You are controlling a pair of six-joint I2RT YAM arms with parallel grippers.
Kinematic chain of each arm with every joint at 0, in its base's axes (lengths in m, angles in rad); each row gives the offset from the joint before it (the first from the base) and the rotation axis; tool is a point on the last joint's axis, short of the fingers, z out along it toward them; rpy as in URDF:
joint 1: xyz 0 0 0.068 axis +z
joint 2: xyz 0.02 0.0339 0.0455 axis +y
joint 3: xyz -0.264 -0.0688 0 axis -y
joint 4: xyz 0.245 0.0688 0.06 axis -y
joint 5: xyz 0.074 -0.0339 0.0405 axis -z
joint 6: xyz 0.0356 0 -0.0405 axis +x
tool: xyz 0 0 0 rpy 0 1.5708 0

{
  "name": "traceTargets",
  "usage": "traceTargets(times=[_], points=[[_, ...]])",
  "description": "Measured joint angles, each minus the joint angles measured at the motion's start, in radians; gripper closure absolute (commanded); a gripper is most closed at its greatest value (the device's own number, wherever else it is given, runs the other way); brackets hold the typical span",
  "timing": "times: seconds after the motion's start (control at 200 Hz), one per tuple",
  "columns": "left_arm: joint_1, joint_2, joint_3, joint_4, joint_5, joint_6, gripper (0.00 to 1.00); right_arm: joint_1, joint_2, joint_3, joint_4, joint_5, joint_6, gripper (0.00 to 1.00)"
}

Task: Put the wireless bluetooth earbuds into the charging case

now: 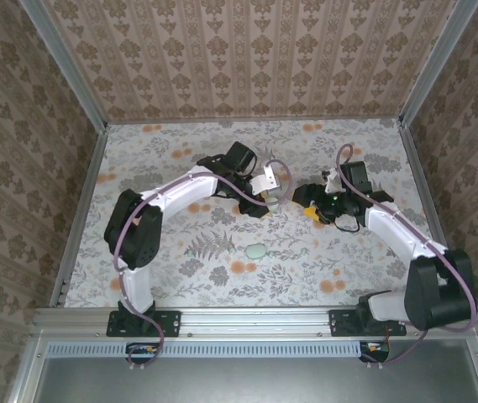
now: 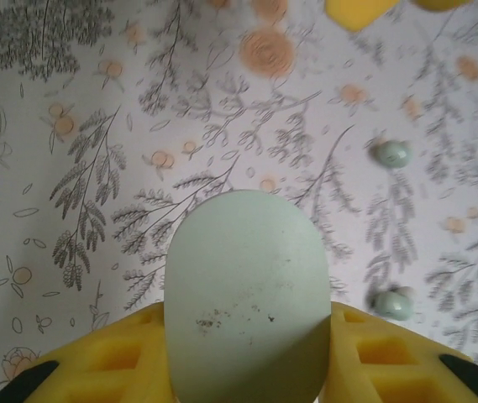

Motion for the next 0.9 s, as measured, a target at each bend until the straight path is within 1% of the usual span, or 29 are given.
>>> traceTargets(times=[0.165, 0.315, 0.48, 0.555, 0.72, 0.9], points=[[0.000, -0.076, -0.027, -0.010, 0.059, -0.029, 0.77, 0.054, -0.064, 0.000, 0.005, -0.005, 0.039, 0.24], [0.000, -0.132, -0.054, -0.013, 0.095, -0.046, 0.77, 0.109, -0.068, 0.000, 0.015, -0.005, 0.070, 0.23], [0.000, -0.192, -0.086, -0.014, 0.124, -0.061, 0.78, 0.173, -0.064, 0.004, 0.031, -0.005, 0.099, 0.25], [0.000, -0.213, -0.103, -0.015, 0.129, -0.065, 0.79, 0.197, -0.053, 0.020, 0.031, -0.005, 0.108, 0.28], [0.000, -0.246, -0.135, -0.014, 0.139, -0.080, 0.79, 0.228, -0.028, 0.044, 0.053, -0.006, 0.134, 0.42], [0.000, -0.274, -0.154, -0.014, 0.145, -0.087, 0.79, 0.245, -0.024, 0.050, 0.092, -0.027, 0.172, 0.51]])
